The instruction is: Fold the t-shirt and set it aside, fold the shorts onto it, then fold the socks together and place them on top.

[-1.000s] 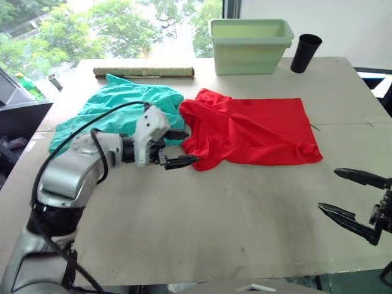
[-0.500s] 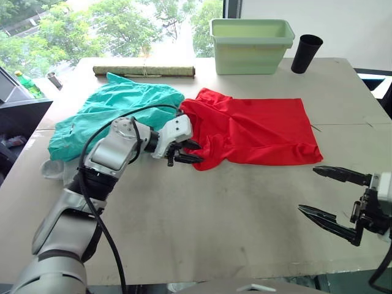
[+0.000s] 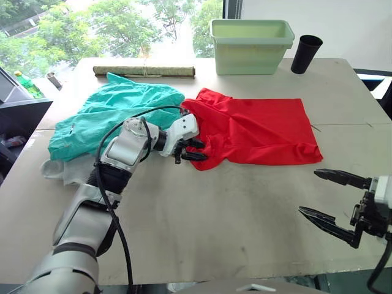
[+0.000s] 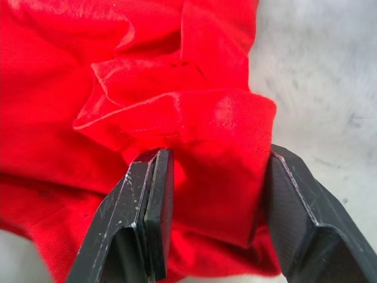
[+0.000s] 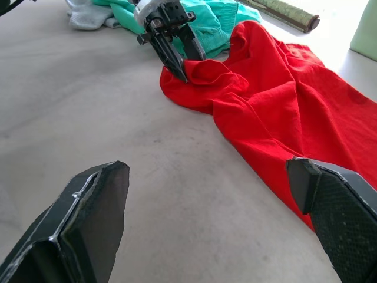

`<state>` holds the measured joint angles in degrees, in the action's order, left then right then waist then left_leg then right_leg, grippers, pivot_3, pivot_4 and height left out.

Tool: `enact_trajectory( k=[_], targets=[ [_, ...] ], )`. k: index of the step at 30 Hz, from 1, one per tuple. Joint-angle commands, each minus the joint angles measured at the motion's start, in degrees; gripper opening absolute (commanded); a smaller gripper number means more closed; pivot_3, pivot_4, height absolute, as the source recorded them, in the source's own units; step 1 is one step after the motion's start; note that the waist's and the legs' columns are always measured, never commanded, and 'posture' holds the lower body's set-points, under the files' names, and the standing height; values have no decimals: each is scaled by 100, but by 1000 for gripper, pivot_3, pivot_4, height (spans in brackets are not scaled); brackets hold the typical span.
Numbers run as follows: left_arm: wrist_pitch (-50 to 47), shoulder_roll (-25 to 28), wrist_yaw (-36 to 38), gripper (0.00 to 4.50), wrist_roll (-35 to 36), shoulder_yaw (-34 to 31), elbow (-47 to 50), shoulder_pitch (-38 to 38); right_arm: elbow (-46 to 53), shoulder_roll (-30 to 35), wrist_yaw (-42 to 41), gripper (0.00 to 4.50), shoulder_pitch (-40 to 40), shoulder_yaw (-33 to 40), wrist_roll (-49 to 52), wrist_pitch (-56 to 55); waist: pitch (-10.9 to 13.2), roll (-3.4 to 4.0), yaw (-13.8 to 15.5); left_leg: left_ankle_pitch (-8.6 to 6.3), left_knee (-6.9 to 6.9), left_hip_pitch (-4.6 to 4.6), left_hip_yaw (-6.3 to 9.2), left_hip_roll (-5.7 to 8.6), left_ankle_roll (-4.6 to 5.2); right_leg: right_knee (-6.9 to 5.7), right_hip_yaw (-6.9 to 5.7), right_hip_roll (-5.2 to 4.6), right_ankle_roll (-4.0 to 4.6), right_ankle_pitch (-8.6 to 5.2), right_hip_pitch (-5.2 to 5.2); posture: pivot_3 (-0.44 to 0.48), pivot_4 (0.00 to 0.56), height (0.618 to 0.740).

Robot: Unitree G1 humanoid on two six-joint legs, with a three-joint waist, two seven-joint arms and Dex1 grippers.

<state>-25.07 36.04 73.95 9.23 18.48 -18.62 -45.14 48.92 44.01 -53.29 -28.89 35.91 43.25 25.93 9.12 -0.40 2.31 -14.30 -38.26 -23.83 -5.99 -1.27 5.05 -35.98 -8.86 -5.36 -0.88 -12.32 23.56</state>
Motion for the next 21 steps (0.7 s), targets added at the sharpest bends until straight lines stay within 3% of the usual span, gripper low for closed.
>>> enact_trajectory(
  k=[1,6,9,12,16,21],
  targets=[
    [-131,3,72,2367,56,-185,9,-213,110,-27,6,4500,-36,50,-42,-160,0,0,1,1,-1,0,0,0,-1,-1,0,0,0,0,0,0,150,727],
    [-235,-113,-69,2367,34,-194,-80,-198,88,-10,19,4500,-12,23,-96,-202,-1,-1,3,2,-3,1,0,0,-4,-3,0,0,0,0,-1,0,150,727],
    [-328,-193,-283,1571,29,-269,-81,-153,108,-4,41,4500,12,33,-66,-208,-1,-1,3,3,-5,0,0,0,-4,-6,0,0,0,0,-1,0,150,727],
    [-397,-229,-369,44,150,-400,57,-78,116,-12,126,4500,49,13,-10,-144,-1,-1,-1,4,-6,0,0,0,-5,-8,0,0,-1,1,-1,0,150,727],
    [-591,-173,-269,44,565,-792,588,171,-26,144,627,4500,312,-184,-415,104,-1,-2,-10,7,-6,3,0,0,-12,-15,2,-1,-1,1,-1,0,150,727],
    [-986,175,78,44,1303,-1238,1720,758,-898,1050,969,4500,1190,-865,-1197,731,-2,-2,-55,8,-14,7,-4,0,-14,-24,6,-8,6,-3,0,0,150,727]
  ],
)
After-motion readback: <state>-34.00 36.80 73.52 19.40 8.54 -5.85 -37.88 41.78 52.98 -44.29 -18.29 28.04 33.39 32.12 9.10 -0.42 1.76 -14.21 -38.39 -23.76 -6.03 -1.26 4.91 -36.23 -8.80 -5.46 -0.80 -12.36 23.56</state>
